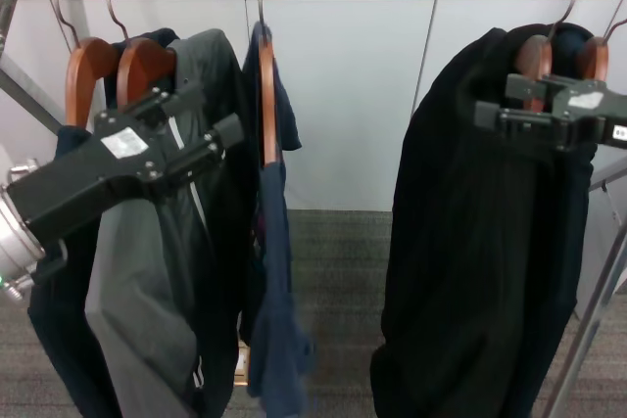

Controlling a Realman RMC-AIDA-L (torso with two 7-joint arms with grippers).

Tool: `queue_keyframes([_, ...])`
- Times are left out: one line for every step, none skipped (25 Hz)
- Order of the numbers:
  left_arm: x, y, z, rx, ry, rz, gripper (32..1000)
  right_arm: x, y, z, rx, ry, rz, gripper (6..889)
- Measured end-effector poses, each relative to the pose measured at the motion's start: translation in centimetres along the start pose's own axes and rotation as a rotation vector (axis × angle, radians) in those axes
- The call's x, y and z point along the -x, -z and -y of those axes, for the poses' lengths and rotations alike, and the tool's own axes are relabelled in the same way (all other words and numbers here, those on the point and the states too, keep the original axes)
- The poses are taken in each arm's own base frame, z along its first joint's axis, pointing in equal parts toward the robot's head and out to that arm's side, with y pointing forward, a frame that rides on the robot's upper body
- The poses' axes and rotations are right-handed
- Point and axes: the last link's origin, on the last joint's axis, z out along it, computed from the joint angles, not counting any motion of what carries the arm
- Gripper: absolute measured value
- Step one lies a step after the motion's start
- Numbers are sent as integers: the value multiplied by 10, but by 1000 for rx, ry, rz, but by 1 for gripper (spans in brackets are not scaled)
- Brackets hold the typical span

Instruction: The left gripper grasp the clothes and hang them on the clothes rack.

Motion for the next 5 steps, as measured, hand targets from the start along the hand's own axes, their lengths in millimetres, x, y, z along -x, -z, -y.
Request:
queue_keyframes([-1,1,2,-7,-2,-4,699,2,-2,0,5,3,7,822])
queue_keyframes([-2,1,2,-10,-3,-9,699,4,-3,-1,9,6,13,822])
queue_keyframes([-4,0,3,-9,-5,-15,699,5,-4,-1,11,8,20,822])
queue_keyframes([-5,-2,3,-7,-5,-20,699,5,-5,-1,12,14,24,822])
queue_keyframes([-6,-2,4,-6,-5,-22,699,4,-6,-1,12,19,27,822])
